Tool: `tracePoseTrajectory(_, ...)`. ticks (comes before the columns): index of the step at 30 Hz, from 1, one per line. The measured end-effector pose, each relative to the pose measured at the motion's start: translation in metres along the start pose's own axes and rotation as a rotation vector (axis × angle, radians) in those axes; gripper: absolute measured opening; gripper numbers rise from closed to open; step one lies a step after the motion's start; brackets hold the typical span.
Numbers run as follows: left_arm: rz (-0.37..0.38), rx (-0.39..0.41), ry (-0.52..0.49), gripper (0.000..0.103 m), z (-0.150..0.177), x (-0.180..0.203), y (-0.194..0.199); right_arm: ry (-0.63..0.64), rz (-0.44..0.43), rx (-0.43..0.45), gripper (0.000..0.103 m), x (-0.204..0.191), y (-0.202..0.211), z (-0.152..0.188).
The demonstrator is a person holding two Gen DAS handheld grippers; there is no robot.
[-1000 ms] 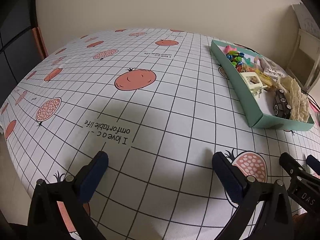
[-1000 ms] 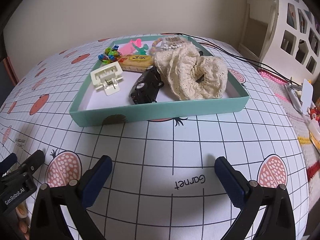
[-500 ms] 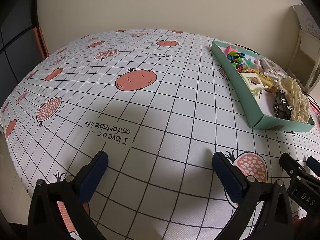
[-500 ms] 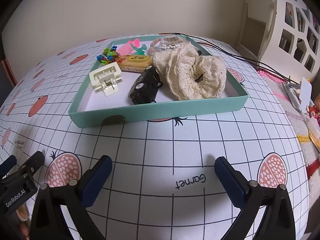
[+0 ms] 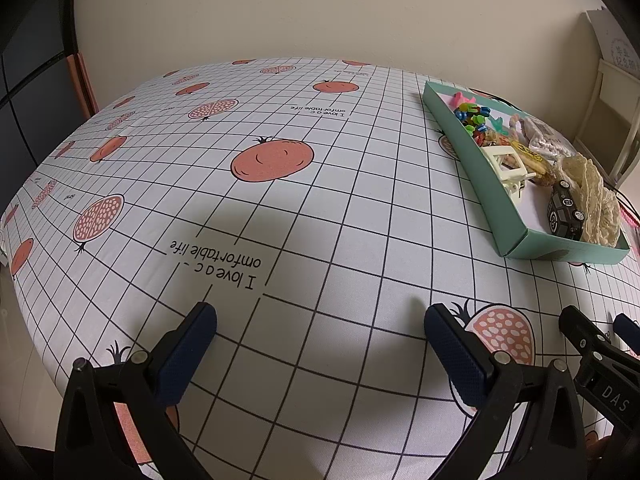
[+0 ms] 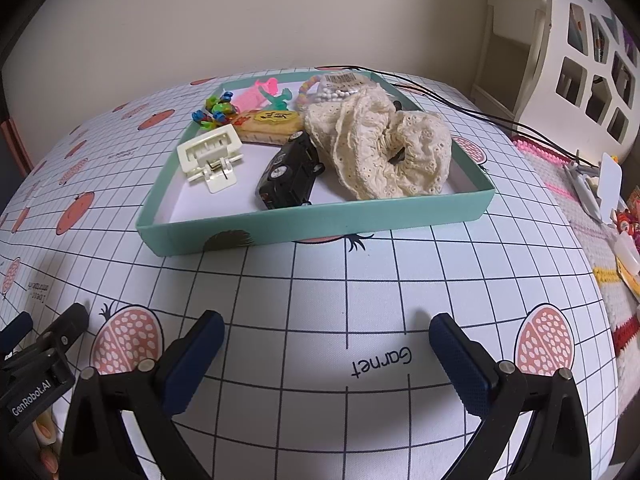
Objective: Organize objects
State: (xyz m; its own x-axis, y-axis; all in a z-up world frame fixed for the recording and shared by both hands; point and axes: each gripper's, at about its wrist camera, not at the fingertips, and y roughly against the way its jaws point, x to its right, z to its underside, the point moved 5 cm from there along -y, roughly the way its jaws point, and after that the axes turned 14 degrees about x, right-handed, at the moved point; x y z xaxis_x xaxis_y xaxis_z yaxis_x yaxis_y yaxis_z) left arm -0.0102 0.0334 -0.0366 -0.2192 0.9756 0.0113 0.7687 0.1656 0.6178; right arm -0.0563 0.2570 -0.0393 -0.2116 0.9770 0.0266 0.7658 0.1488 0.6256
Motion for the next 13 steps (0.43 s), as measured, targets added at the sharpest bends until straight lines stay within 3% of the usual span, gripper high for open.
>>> tracePoseTrajectory(13, -0.003, 0.001, 0.002, 0.103, -0.0009, -0.0003, -0.0003, 0.001, -0.001, 0.0, 0.103, 0.0007, -0.0003, -0.0002)
